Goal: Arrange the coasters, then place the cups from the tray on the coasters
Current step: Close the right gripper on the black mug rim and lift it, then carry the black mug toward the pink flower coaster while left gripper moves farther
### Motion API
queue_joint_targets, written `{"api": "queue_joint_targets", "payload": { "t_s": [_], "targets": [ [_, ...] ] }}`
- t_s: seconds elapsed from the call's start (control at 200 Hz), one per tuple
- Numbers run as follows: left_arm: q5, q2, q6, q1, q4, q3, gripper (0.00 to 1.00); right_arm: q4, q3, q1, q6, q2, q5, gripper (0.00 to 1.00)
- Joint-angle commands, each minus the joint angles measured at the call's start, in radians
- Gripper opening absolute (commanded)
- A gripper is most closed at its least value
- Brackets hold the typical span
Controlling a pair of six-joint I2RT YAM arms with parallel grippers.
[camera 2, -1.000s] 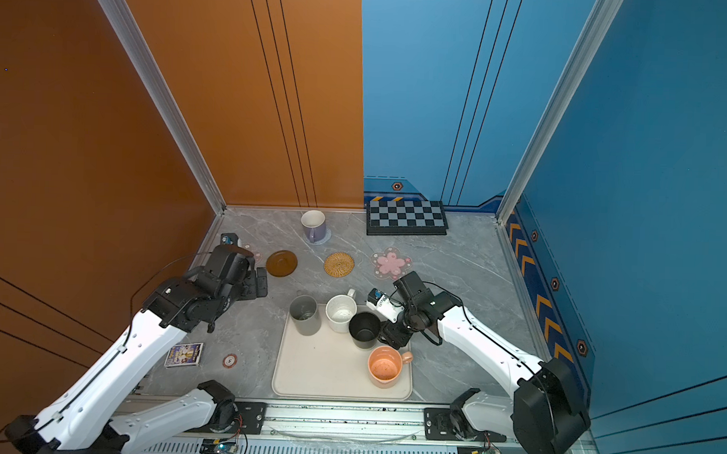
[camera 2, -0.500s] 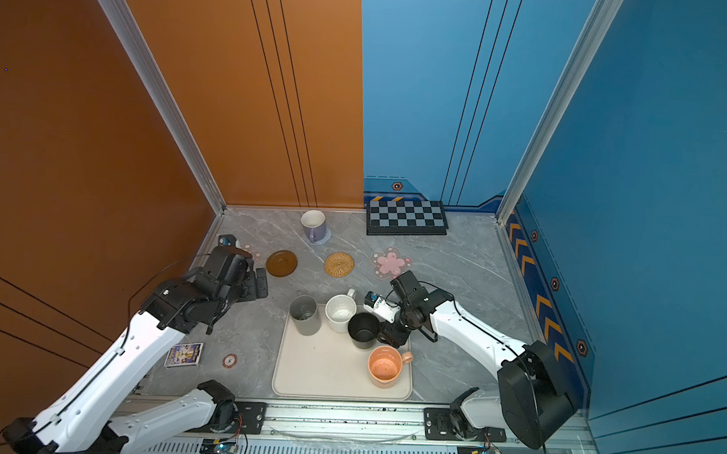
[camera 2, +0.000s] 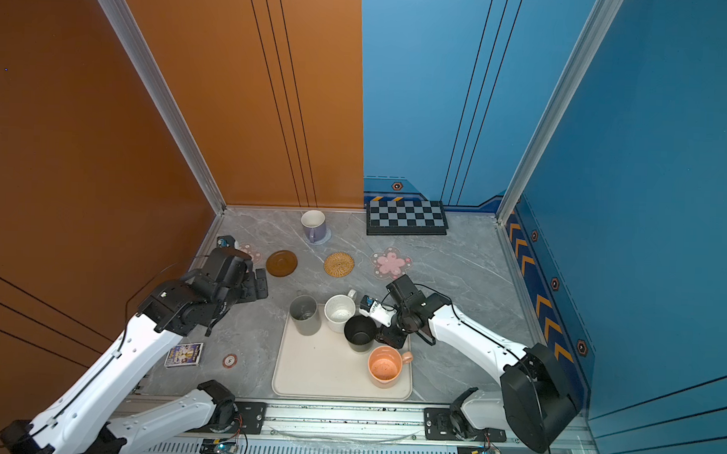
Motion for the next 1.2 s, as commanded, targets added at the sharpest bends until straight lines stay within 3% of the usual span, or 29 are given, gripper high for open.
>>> {"api": "queue_joint_targets", "payload": {
  "t_s": [0.0,0.235,0.481,0.856,1.196],
  "targets": [
    [0.006,-0.015,-0.017,-0.012,-0.025,-0.018,0.98,0.004,-0.017,0.010,0.017,-0.023,0.004,0.42],
    [-0.002,-0.042,-0.029,-0.016,-0.026,-0.045,0.98,-0.002,-0.010,0.030,0.016,0.026,0.006,0.38],
    [-0.009,-0.050,-0.036,-0.016,-0.025,-0.060,0.98,-0.022,-0.007,0.044,0.005,0.048,0.022,0.21],
    [-0.014,-0.050,-0.035,-0.016,-0.026,-0.067,0.98,-0.034,-0.020,0.023,0.009,-0.048,0.082,0.00],
    [-0.019,-0.027,-0.049,-0.017,-0.025,-0.067,0.98,-0.031,-0.017,-0.042,0.058,-0.128,0.104,0.00]
  ]
}}
